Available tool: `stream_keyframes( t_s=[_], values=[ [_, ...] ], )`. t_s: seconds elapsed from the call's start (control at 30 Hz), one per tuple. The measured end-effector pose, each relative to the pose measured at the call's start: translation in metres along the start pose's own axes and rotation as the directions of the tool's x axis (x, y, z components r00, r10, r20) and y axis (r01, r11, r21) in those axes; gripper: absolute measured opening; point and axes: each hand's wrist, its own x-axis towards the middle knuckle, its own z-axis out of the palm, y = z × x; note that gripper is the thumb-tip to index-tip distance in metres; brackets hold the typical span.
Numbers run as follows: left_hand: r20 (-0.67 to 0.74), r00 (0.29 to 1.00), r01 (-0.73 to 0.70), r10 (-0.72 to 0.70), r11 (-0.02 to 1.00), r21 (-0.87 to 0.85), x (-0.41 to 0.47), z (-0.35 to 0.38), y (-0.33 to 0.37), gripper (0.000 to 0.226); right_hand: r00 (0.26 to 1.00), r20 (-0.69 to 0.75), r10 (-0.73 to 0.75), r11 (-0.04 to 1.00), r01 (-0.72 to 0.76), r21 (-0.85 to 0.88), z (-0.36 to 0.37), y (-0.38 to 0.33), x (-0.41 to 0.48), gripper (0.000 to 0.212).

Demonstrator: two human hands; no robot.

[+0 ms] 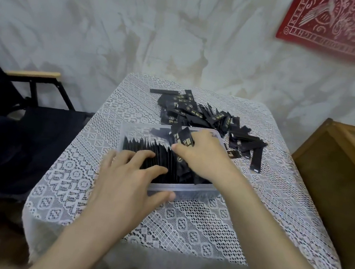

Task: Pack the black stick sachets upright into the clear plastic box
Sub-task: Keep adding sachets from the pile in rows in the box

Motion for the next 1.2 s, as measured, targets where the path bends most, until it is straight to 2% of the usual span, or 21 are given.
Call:
stream_keyframes(
  t_s=[0.07,0.17,0.47,0.63,1.0,1.2],
  values=[
    [-0.006,1.000,-0.001,0.001,1.000,0.002,0.001,0.002,0.000,0.062,0.999,0.012,0.035,0.997,-0.034,-0.065,0.008,-0.002,0.007,0.030],
    [-0.015,1.000,-0.007,0.007,1.000,0.001,0.001,0.002,0.000,0.061,0.999,0.048,0.019,0.985,-0.011,-0.171,0.019,-0.004,0.014,0.031],
    [-0.031,0.999,-0.008,0.007,1.000,-0.012,0.005,0.003,0.000,0.066,0.989,0.146,0.019,0.997,-0.007,-0.083,0.005,0.003,0.011,0.033],
    [-0.019,1.000,-0.011,0.011,1.000,-0.014,0.005,0.005,0.001,0.065,0.994,0.104,0.036,0.998,-0.042,0.048,0.010,0.014,0.012,0.030],
    [-0.014,1.000,-0.026,0.026,1.000,0.007,0.007,0.005,0.002,0.062,1.000,0.023,0.000,0.999,-0.001,0.042,0.011,0.021,0.019,0.048],
    [-0.023,0.999,-0.024,0.024,1.000,0.004,0.007,0.006,0.001,0.059,0.999,-0.045,0.029,0.992,-0.034,-0.119,0.009,0.017,0.023,0.047]
  ],
)
